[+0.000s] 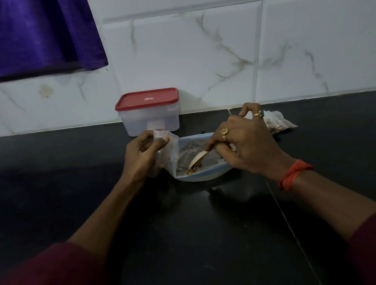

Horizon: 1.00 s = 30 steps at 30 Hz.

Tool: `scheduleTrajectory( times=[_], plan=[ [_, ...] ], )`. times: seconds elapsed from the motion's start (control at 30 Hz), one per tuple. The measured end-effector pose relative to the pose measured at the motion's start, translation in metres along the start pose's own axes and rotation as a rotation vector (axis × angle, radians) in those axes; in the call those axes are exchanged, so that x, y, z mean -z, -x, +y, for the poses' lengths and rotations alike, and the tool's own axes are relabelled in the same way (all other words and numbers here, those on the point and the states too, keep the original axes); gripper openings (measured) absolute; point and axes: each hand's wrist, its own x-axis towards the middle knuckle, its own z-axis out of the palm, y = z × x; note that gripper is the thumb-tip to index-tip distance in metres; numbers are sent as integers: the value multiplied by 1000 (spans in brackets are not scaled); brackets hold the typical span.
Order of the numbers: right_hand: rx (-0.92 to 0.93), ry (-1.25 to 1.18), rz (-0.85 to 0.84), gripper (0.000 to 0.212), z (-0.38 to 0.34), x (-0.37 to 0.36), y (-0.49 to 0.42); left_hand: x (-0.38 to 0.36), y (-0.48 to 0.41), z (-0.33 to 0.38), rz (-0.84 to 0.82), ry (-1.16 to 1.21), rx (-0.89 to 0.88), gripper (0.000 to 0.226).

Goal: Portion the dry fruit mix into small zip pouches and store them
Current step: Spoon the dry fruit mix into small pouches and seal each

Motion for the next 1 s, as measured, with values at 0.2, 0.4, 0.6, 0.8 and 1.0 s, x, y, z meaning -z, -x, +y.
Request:
scheduleTrajectory(
  times=[0.2,0.4,0.6,0.8,1.0],
  plan=[
    [-113,14,27,23,0,11,9,0,5,0,-10,-3,-28,28],
    [-391,-20,-144,33,-4,5,18,4,16,1,-94,38,-12,33],
    [-557,-205,-178,40,-9,-3,17,18,20,3,-200,-53,-2,52],
    [-592,-381,-179,40,-14,-4,16,24,17,5,-245,-201,8,37],
    [-552,-401,-251,26,-18,-2,16,26,17,11,-238,-144,-5,28]
  ],
)
